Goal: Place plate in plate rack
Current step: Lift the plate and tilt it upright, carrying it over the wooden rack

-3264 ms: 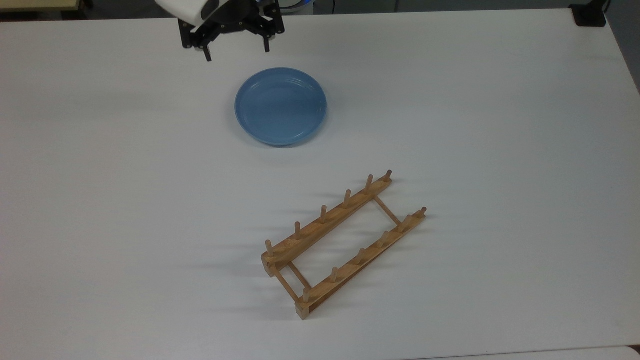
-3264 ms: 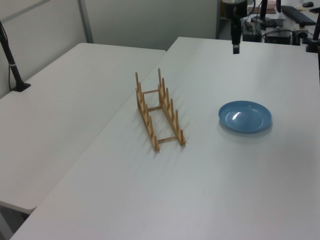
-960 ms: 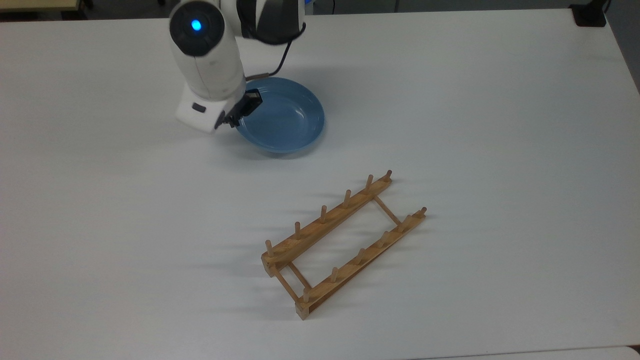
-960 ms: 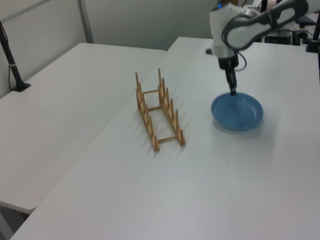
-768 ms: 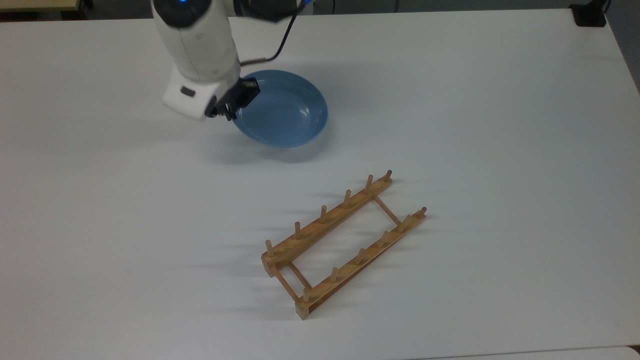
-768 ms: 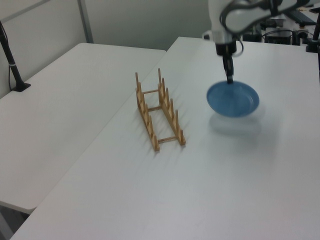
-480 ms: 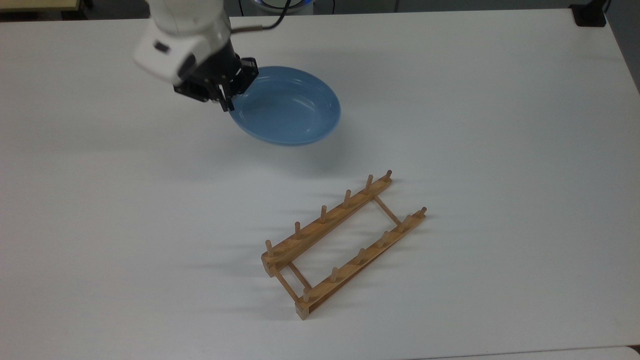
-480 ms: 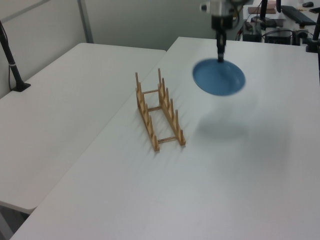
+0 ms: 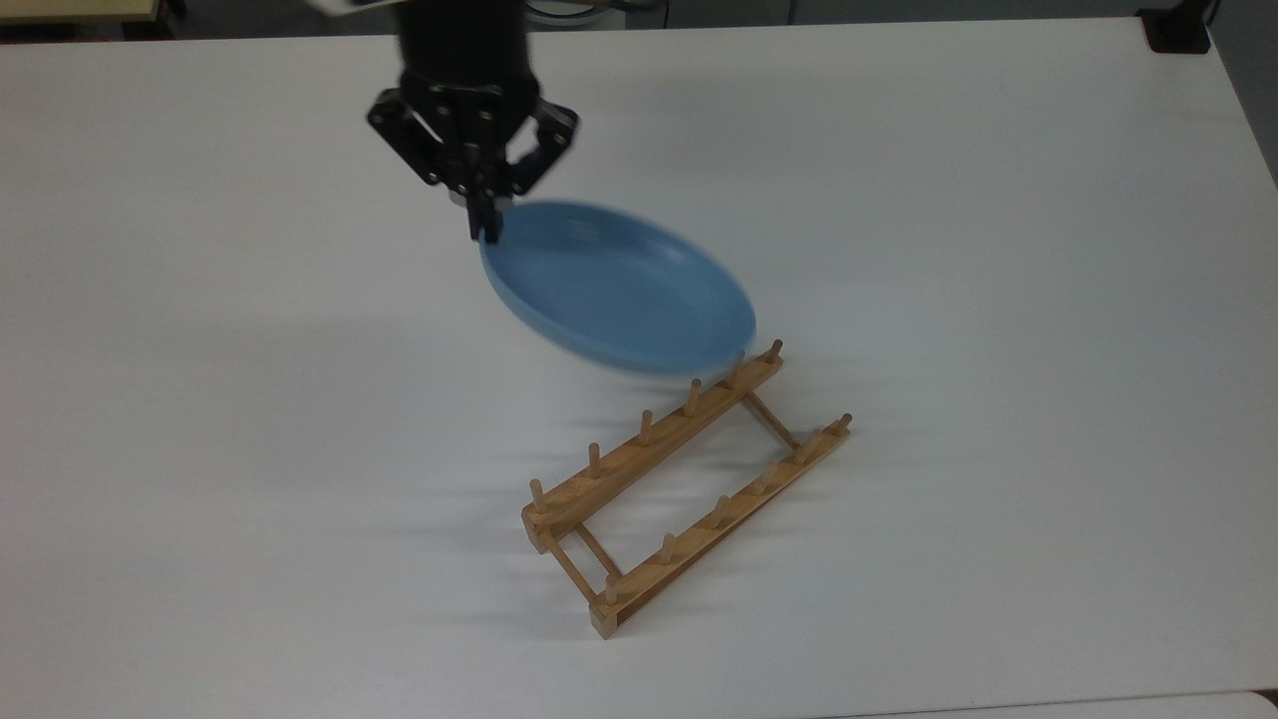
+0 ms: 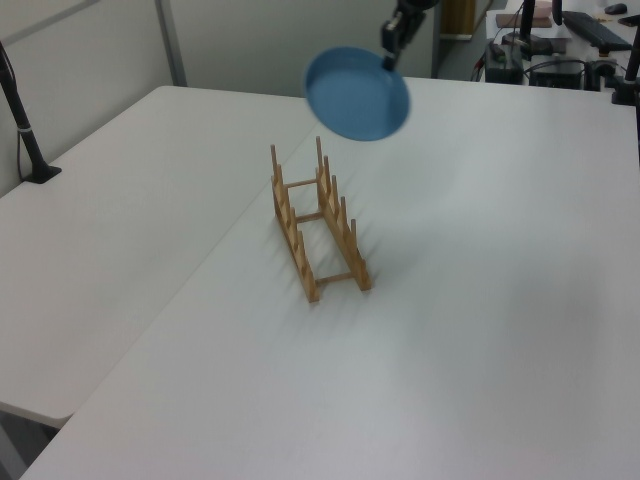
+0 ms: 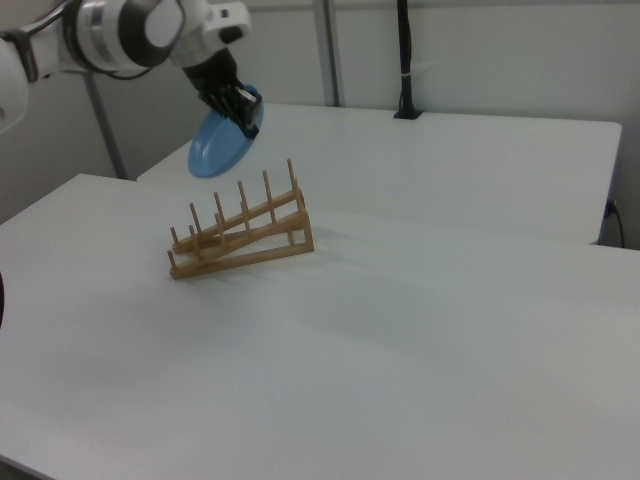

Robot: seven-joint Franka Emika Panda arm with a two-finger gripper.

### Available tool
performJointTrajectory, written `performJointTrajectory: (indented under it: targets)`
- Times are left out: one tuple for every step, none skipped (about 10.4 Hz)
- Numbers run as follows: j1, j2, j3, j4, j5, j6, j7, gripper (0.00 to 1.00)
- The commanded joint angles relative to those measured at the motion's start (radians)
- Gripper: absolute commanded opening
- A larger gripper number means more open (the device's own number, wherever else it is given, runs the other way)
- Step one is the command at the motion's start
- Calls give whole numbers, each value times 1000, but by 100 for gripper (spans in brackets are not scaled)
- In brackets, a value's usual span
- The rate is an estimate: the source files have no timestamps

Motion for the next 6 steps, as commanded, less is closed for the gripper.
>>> performJointTrajectory:
  targets:
    - [104,14,-3,-44,-288,181,322,0]
    - [135,35,-5,-52,-372,206,379,0]
    - [152,52,-5,-54,-453,228,437,0]
    - [161,80,-5,-55,-536,255,512,0]
    - [166,101,-3,-61,-628,274,598,0]
    - [166,115,-3,-67,-711,284,670,0]
